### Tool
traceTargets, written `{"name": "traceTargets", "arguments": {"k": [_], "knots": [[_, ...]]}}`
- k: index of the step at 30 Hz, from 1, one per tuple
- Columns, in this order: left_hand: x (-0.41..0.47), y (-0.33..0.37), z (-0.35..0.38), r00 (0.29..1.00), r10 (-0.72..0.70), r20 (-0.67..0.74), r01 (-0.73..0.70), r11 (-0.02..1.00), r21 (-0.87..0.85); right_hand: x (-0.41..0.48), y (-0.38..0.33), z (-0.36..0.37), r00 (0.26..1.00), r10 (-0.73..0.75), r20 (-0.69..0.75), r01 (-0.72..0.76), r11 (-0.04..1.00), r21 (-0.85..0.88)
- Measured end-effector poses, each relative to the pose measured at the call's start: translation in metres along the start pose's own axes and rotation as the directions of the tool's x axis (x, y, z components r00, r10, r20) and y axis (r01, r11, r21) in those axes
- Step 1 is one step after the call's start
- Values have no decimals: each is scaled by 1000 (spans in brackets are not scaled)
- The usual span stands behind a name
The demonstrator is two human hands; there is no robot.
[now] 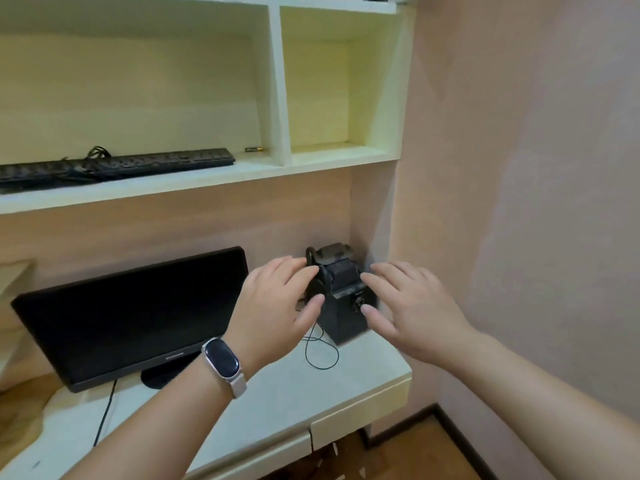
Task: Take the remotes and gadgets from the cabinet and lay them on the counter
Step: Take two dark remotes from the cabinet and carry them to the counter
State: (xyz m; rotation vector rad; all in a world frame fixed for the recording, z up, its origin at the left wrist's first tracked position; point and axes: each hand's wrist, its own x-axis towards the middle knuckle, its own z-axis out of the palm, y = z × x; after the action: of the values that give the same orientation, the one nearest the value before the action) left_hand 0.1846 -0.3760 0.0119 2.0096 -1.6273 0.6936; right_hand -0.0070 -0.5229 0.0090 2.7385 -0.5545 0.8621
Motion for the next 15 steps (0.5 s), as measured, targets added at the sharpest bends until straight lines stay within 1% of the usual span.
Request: {"name": "traceTargets", "arguments": {"k": [2, 6, 9, 12, 15], "knots": [[20, -25, 7, 999, 7, -35, -8, 1000, -11, 30, 2, 11, 1000, 0, -13, 0, 1000, -16], [67, -74, 17, 998, 31, -57, -32, 999, -20, 91, 5, 26, 999, -7, -42, 3, 997, -80], [105, -103, 21, 998, 34, -59, -36, 999, -37, 133, 9, 31, 998, 34, -55, -39, 995, -92], [141, -119, 23, 993, 93, -66, -96, 994, -47, 167, 16, 29, 995, 82, -65, -89, 990, -114], [173, -122, 20, 982, 149, -113, -157, 986, -61, 195, 29, 20, 987, 109, -115, -123, 984, -126]]}}
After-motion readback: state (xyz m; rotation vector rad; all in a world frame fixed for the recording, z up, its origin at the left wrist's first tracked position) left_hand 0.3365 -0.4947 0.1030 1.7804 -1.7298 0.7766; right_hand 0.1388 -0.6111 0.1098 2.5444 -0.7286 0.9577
